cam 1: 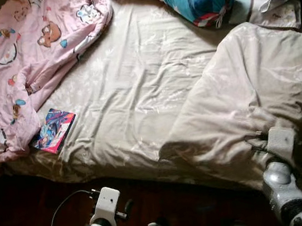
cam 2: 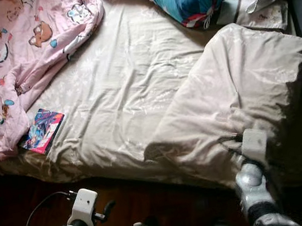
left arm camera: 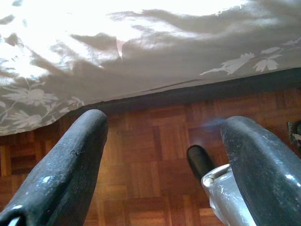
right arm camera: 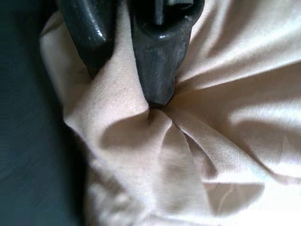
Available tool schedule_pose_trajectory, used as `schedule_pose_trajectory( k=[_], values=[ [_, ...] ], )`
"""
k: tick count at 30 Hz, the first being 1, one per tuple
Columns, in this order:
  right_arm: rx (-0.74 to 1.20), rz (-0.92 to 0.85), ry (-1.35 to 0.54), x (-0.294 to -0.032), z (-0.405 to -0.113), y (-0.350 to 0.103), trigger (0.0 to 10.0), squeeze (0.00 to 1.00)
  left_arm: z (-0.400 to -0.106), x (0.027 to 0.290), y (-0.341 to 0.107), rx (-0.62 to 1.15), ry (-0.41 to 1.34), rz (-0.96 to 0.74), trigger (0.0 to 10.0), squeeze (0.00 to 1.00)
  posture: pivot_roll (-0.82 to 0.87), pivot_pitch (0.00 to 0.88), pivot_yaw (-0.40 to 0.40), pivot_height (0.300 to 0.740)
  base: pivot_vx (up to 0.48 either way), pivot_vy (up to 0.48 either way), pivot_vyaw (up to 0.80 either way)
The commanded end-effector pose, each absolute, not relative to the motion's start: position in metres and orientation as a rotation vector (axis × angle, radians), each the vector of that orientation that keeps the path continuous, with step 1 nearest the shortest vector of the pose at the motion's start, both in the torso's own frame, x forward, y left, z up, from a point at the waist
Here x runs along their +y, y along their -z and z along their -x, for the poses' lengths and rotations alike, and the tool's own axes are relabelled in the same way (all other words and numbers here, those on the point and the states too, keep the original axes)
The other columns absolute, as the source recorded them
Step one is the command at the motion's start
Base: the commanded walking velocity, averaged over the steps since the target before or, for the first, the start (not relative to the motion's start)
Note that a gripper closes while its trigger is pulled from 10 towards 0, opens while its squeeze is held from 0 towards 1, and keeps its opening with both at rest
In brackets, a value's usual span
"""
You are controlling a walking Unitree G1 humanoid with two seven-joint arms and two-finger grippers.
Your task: Clean up the room
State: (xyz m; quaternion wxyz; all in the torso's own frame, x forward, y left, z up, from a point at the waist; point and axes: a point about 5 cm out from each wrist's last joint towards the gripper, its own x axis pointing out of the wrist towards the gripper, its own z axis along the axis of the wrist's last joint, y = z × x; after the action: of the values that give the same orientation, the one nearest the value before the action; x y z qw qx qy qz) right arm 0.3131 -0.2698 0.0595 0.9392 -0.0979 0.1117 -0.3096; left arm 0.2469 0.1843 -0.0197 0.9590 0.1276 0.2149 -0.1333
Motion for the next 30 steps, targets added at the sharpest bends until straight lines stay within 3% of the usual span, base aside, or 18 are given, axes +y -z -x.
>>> schedule_pose_trajectory(
  k=[1, 10, 18, 19, 20, 21, 30],
  values=[
    [0.095, 0.218, 0.718, -0.293, -0.33, -0.105, 0.0, 0.0, -0.235, 0.194, 0.031, 0.496, 0.235, -0.243, 10.0, 0.0, 0.02, 0.228, 0.15, 0.74, 0.0, 0.0, 0.0],
    [0.107, 0.26, 0.955, -0.346, -0.332, -0.154, 0.0, 0.0, -0.237, 0.193, 0.032, 0.499, 0.228, -0.236, 10.0, 0.0, 0.01, 0.22, 0.145, 0.74, 0.0, 0.0, 0.0],
    [0.124, 0.202, 1.062, -0.373, -0.318, -0.161, 0.0, 0.0, -0.236, 0.193, 0.033, 0.502, 0.227, -0.234, 10.0, 0.0, 0.01, 0.222, 0.142, 0.74, 0.0, 0.0, 0.0],
    [0.142, 0.186, 1.059, -0.375, -0.316, -0.158, 3.6, 0.0, -0.235, 0.193, 0.034, 0.505, 0.227, -0.233, 10.0, 0.0, 0.01, 0.223, 0.142, 0.74, 0.0, 0.0, 0.0],
    [0.153, 0.182, 1.05, -0.374, -0.316, -0.155, 3.6, 0.0, -0.235, 0.194, 0.034, 0.507, 0.227, -0.233, 10.0, 0.0, 0.01, 0.223, 0.142, 0.74, 0.0, 0.0, 0.0],
    [0.163, 0.172, 1.037, -0.372, -0.317, -0.153, 10.0, 0.0, -0.234, 0.194, 0.034, 0.51, 0.228, -0.234, 10.0, 0.0, 0.01, 0.224, 0.142, 0.74, 0.0, 0.0, 0.0],
    [0.22, 0.136, 0.97, -0.355, -0.321, -0.134, 10.0, 0.0, -0.231, 0.194, 0.037, 0.523, 0.233, -0.233, 10.0, 0.0, 0.02, 0.221, 0.141, 0.74, 0.0, 0.0, 0.0]
  ],
)
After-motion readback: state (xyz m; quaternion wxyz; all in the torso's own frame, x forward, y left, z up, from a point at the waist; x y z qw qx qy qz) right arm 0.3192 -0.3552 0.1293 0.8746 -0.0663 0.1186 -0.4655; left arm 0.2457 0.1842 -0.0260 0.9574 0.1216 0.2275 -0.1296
